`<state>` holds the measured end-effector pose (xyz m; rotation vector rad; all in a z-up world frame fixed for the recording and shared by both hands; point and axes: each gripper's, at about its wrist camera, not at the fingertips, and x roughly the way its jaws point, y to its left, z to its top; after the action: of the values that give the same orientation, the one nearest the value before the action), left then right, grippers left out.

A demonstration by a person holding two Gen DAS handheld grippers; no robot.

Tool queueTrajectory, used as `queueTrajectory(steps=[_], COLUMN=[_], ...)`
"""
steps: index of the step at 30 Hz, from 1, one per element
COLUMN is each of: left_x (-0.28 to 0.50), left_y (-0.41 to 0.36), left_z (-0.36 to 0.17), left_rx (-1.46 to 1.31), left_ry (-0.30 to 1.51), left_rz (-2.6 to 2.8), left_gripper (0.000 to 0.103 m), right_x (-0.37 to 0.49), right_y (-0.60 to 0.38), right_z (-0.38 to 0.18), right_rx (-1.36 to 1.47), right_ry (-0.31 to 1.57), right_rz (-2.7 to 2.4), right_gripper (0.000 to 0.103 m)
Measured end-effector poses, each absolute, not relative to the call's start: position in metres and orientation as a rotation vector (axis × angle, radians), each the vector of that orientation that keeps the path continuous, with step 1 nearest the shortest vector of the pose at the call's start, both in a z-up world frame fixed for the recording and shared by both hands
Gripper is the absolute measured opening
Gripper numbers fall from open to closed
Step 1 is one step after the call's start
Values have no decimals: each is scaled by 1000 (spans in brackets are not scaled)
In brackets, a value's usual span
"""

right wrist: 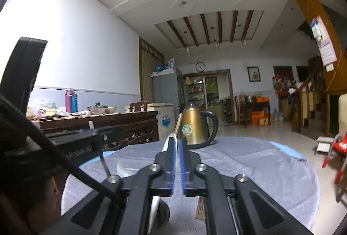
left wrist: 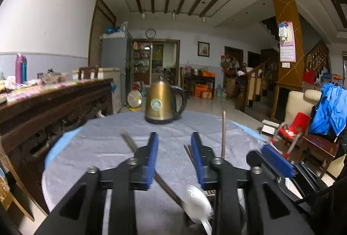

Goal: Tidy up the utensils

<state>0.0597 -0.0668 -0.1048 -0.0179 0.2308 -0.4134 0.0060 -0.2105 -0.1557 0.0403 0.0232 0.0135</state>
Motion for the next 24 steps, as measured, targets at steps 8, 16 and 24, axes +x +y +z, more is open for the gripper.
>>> queueTrajectory(steps=[8, 16, 24], left_x=[52, 61, 72], left_y=[-32, -7, 25], left_z=[-76, -77, -99], left_rx=[-86, -82, -123], left_ry=[179, 283, 403], left_rz=[-310, -190, -115], left_gripper=[52, 77, 79], right_x=[-6, 0, -8], right_y=[-226, -248, -274], right_z=[-145, -134, -125], right_rx=[70, 77, 131], right_ry=[22, 142, 183], right_rz=[-46, -164, -233], right_gripper=[41, 41, 51])
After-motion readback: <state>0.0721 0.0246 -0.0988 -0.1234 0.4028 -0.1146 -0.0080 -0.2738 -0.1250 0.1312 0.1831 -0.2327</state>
